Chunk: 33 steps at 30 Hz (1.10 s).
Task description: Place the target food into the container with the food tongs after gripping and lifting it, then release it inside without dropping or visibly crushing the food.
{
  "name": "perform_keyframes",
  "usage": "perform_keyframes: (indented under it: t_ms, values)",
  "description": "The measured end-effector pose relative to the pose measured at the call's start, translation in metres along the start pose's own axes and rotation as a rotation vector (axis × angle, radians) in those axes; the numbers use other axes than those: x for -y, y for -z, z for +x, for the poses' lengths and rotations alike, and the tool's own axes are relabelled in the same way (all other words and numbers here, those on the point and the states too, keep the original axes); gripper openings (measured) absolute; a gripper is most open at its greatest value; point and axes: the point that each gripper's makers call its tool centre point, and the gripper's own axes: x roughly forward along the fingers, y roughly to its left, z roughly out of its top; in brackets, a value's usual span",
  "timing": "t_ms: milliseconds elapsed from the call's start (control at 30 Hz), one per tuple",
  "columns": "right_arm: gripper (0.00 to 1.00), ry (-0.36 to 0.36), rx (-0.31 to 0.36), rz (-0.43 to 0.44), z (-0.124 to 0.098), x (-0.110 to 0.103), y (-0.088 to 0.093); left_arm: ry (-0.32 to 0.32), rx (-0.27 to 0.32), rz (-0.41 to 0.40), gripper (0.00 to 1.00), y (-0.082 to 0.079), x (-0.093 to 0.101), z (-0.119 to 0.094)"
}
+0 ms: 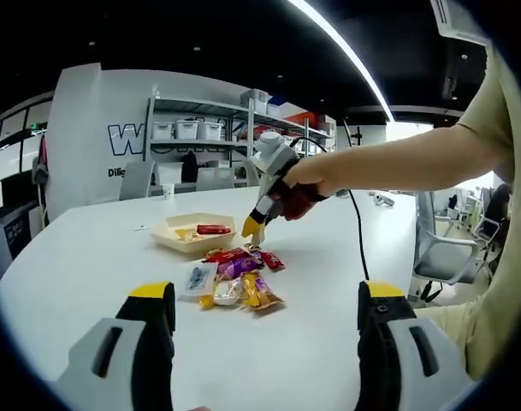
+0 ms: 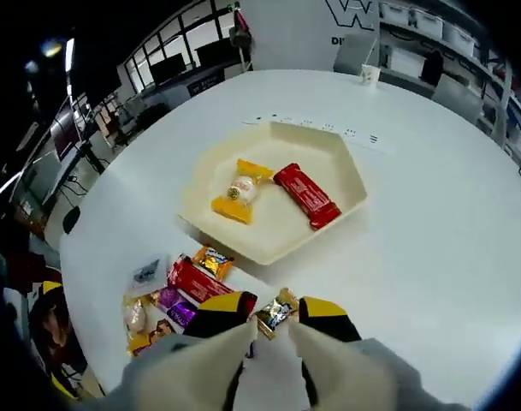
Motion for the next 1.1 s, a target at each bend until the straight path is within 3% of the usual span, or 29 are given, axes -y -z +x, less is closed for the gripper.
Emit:
perform_keyframes:
  t_ms: [233,400,600,1100]
  values:
    - [0.20,0.037,0.040,-0.054,-0.006,-0.008,-0.008,-0.003,0.000,0.003,0.86,-0.001,-0.002,-0.002]
    - [0.20,-0.026,0.036,-0.096,-0.001,-0.025,-0.013,-0.003,-0.002,0.003,0.86,0.000,-0.003,-0.002]
    - [0.20,-0.055,0.018,-0.121,0.006,-0.028,-0.009,0.000,-0.002,0.004,0.86,-0.001,-0.001,0.000]
    - [0.20,-0.042,-0.010,-0.110,0.001,-0.003,0.011,0.003,-0.003,0.005,0.86,0.000,0.000,0.001]
